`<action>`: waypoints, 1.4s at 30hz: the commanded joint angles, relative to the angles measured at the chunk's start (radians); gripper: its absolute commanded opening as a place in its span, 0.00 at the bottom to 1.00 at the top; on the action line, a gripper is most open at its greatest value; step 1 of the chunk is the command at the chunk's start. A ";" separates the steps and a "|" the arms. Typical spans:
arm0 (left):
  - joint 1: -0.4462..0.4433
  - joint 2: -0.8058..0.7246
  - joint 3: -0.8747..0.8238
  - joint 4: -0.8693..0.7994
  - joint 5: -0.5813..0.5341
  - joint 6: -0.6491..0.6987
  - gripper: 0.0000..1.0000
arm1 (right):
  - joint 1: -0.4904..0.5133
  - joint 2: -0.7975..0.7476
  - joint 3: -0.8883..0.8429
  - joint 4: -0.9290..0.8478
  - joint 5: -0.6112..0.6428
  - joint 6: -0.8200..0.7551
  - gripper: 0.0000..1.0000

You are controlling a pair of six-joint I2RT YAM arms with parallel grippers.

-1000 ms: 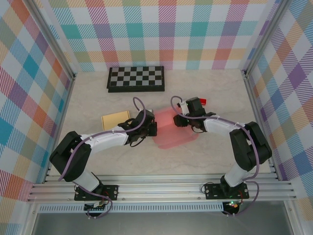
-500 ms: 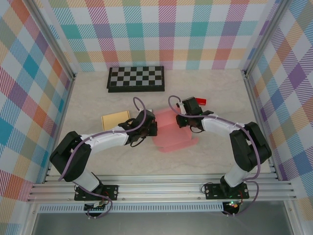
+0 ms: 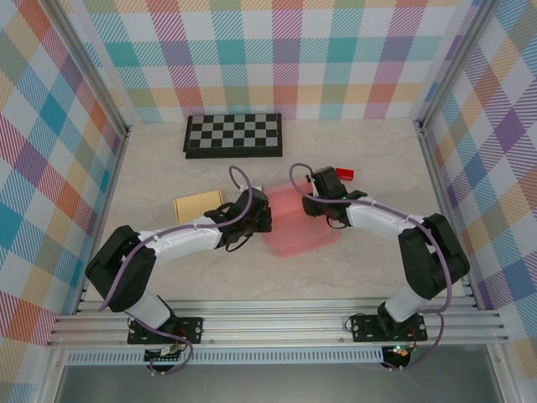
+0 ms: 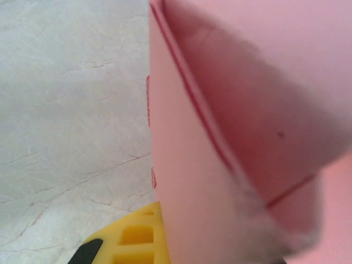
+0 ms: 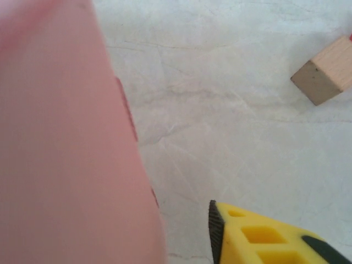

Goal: Fold the paper box

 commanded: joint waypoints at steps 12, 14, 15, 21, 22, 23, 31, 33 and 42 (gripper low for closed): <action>0.007 0.026 0.041 -0.092 -0.072 -0.047 0.00 | -0.094 -0.213 -0.101 0.216 -0.340 0.012 0.52; 0.007 0.030 0.046 -0.094 -0.073 -0.042 0.00 | -0.094 -0.212 -0.085 0.209 -0.337 0.006 0.52; 0.007 0.031 0.044 -0.089 -0.074 -0.036 0.00 | -0.094 -0.213 -0.079 0.206 -0.329 0.000 0.52; 0.004 0.015 -0.024 0.080 -0.094 0.135 0.00 | -0.113 -0.166 0.074 0.058 -0.325 -0.005 0.55; 0.001 0.009 -0.044 0.121 -0.106 0.174 0.00 | -0.113 -0.152 0.101 0.031 -0.333 0.007 0.55; 0.000 0.006 -0.061 0.165 -0.118 0.210 0.00 | -0.113 -0.143 0.112 0.026 -0.340 0.026 0.55; -0.006 0.058 -0.146 0.405 -0.180 0.396 0.00 | -0.111 -0.079 0.061 0.054 -0.351 0.121 0.55; -0.012 0.067 -0.165 0.456 -0.177 0.419 0.00 | -0.108 -0.061 0.037 0.069 -0.369 0.132 0.55; -0.035 0.146 -0.144 0.421 -0.347 0.396 0.00 | -0.081 -0.061 -0.070 0.103 -0.353 0.173 0.51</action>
